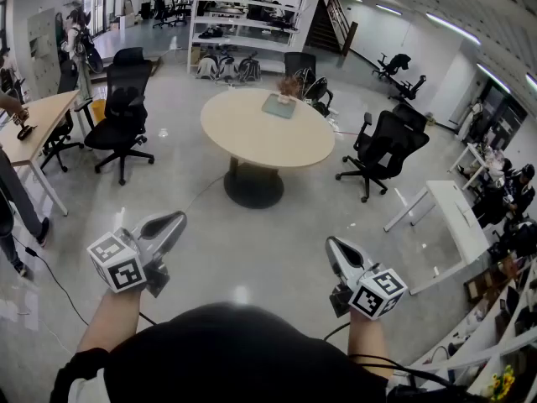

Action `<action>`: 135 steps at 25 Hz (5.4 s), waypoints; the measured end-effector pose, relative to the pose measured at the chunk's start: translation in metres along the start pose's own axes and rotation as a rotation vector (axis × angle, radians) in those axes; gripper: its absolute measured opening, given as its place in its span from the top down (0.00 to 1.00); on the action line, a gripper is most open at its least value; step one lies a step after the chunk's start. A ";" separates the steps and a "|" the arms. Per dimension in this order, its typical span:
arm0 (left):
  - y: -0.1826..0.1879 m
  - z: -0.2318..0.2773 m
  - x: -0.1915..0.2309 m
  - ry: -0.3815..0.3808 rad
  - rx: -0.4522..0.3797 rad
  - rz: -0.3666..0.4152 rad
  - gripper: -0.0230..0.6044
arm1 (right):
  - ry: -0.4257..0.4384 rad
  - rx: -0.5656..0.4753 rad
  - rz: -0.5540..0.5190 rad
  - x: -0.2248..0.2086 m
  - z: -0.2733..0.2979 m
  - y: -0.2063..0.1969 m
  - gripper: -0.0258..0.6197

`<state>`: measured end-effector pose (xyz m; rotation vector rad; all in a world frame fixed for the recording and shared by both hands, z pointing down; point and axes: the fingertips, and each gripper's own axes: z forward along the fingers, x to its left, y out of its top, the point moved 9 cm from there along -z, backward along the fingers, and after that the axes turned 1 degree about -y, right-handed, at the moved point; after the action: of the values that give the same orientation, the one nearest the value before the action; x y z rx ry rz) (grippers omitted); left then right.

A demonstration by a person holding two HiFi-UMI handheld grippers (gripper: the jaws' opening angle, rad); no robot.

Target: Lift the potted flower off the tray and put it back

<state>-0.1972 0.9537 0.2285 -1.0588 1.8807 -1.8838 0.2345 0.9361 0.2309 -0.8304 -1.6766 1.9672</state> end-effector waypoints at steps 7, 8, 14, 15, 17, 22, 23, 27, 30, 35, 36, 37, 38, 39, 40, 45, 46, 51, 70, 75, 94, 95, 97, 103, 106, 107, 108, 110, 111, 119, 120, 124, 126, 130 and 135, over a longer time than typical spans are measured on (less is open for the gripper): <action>-0.013 0.028 -0.014 -0.035 0.002 -0.002 0.97 | -0.011 0.007 0.002 -0.024 -0.017 -0.003 0.94; -0.015 0.032 -0.017 -0.040 0.003 -0.001 0.97 | -0.012 0.008 0.005 -0.028 -0.020 -0.003 0.94; -0.021 0.055 -0.039 -0.045 0.007 -0.004 0.97 | 0.002 -0.015 0.044 -0.051 -0.039 0.001 0.94; -0.022 0.058 -0.043 -0.044 0.009 -0.004 0.97 | 0.003 -0.016 0.042 -0.054 -0.042 0.000 0.94; -0.026 0.063 -0.049 -0.045 0.010 0.003 0.97 | 0.008 -0.015 0.035 -0.060 -0.049 -0.002 0.94; -0.032 0.075 -0.068 -0.023 0.019 -0.007 0.97 | 0.025 -0.003 0.017 -0.075 -0.063 -0.002 0.94; -0.034 0.078 -0.071 -0.023 0.023 -0.004 0.97 | 0.027 -0.002 0.014 -0.078 -0.065 -0.003 0.94; -0.045 0.087 -0.077 -0.019 0.040 -0.013 0.97 | 0.032 -0.005 0.025 -0.092 -0.068 -0.009 0.94; -0.043 0.091 -0.073 -0.017 0.047 -0.015 0.97 | 0.036 0.003 0.032 -0.096 -0.062 -0.011 0.94; -0.036 0.093 -0.040 -0.026 0.034 -0.027 0.97 | 0.025 0.014 0.030 -0.095 -0.033 -0.009 0.94; -0.035 0.092 -0.029 -0.030 0.033 -0.033 0.97 | 0.022 0.016 0.025 -0.092 -0.023 -0.008 0.94; -0.034 0.092 -0.018 -0.037 0.031 -0.035 0.97 | 0.018 0.018 0.016 -0.090 -0.012 -0.007 0.94; -0.031 0.092 -0.005 -0.046 0.027 -0.036 0.97 | 0.013 0.018 0.007 -0.087 0.000 -0.006 0.94; -0.027 0.093 0.009 -0.055 0.022 -0.036 0.97 | 0.007 0.016 0.000 -0.084 0.014 -0.003 0.94; -0.022 0.094 0.024 -0.063 0.016 -0.037 0.97 | 0.002 0.013 -0.003 -0.081 0.028 0.000 0.94; 0.014 0.093 0.105 -0.087 0.002 -0.032 0.97 | -0.013 0.006 -0.028 -0.060 0.103 0.018 0.94; 0.021 0.093 0.121 -0.094 -0.001 -0.029 0.97 | -0.020 -0.005 -0.027 -0.057 0.118 0.023 0.94; 0.039 0.091 0.196 -0.127 0.001 -0.022 0.97 | -0.046 -0.026 -0.035 -0.044 0.189 0.029 0.94; 0.037 0.161 0.330 -0.055 0.026 -0.060 0.97 | 0.008 0.030 -0.018 -0.134 0.350 0.036 0.94; 0.041 0.218 0.327 0.008 -0.005 -0.037 0.97 | 0.078 0.020 -0.022 -0.208 0.378 0.057 0.94; 0.027 0.429 0.329 0.028 -0.006 -0.034 0.97 | 0.163 0.017 -0.014 -0.421 0.421 0.089 0.94; 0.026 0.435 0.335 0.022 -0.005 -0.040 0.97 | 0.155 0.018 -0.007 -0.425 0.425 0.087 0.94; 0.024 0.447 0.349 0.003 0.002 -0.051 0.97 | 0.140 0.025 0.000 -0.431 0.434 0.086 0.94; 0.029 0.478 0.416 -0.078 -0.001 -0.075 0.97 | 0.065 0.028 -0.027 -0.435 0.474 0.091 0.94; 0.040 0.496 0.462 -0.131 0.005 -0.079 0.97 | 0.013 0.009 -0.031 -0.433 0.504 0.098 0.94; 0.046 0.501 0.477 -0.148 0.008 -0.076 0.97 | 0.003 0.004 -0.033 -0.430 0.516 0.101 0.94; 0.052 0.506 0.492 -0.165 0.011 -0.072 0.97 | -0.008 -0.002 -0.035 -0.428 0.528 0.103 0.94; 0.064 0.516 0.521 -0.196 0.017 -0.066 0.97 | -0.031 -0.015 -0.035 -0.425 0.554 0.108 0.94; 0.069 0.520 0.535 -0.210 0.021 -0.065 0.97 | -0.042 -0.019 -0.035 -0.424 0.566 0.111 0.94; 0.087 0.545 0.638 -0.262 0.064 -0.094 0.97 | -0.127 -0.014 -0.019 -0.421 0.645 0.115 0.94; 0.087 0.549 0.647 -0.270 0.070 -0.098 0.97 | -0.136 -0.009 -0.017 -0.422 0.652 0.115 0.94; 0.084 0.569 0.672 -0.287 0.090 -0.126 0.97 | -0.161 0.024 -0.010 -0.431 0.675 0.114 0.94; 0.079 0.583 0.678 -0.291 0.100 -0.138 0.97 | -0.167 0.036 -0.002 -0.444 0.680 0.113 0.94; 0.065 0.620 0.682 -0.269 0.116 -0.152 0.97 | -0.154 0.043 0.017 -0.487 0.686 0.109 0.94; 0.059 0.676 0.667 -0.220 0.112 -0.126 0.97 | -0.089 0.043 0.002 -0.557 0.692 0.116 0.94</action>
<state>-0.2337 0.0055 0.2940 -1.3142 1.6024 -1.8293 0.1792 0.0425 0.2751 -0.7395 -1.6770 2.0617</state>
